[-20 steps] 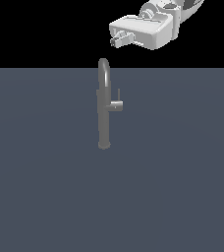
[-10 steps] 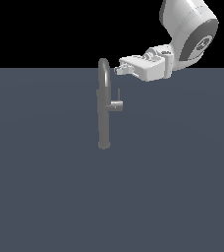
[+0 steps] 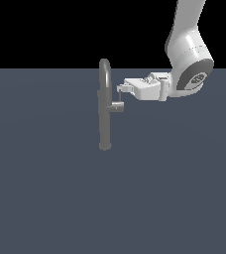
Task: Turn on the faucet by rotating a designated handle.
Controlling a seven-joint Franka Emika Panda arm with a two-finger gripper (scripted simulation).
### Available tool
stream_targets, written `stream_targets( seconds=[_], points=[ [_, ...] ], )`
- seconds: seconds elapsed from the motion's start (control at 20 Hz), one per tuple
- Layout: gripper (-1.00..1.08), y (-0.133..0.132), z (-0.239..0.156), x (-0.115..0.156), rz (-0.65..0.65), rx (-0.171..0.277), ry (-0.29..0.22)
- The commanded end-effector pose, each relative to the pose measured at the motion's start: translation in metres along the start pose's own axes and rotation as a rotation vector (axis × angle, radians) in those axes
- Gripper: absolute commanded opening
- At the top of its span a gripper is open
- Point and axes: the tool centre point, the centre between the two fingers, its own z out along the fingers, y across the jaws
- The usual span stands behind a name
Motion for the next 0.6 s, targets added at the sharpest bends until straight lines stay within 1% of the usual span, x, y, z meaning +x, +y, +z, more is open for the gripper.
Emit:
stream_targets(
  seconds=[0.0, 0.2, 0.55],
  points=[
    [-1.0, -0.0017, 0.0009, 0.0077, 0.02, 0.022, -0.023],
    [-1.0, -0.0025, 0.0018, 0.0137, 0.036, 0.037, -0.039],
    [-1.0, -0.0023, 0.0022, 0.0125, 0.032, 0.034, -0.036]
  ],
)
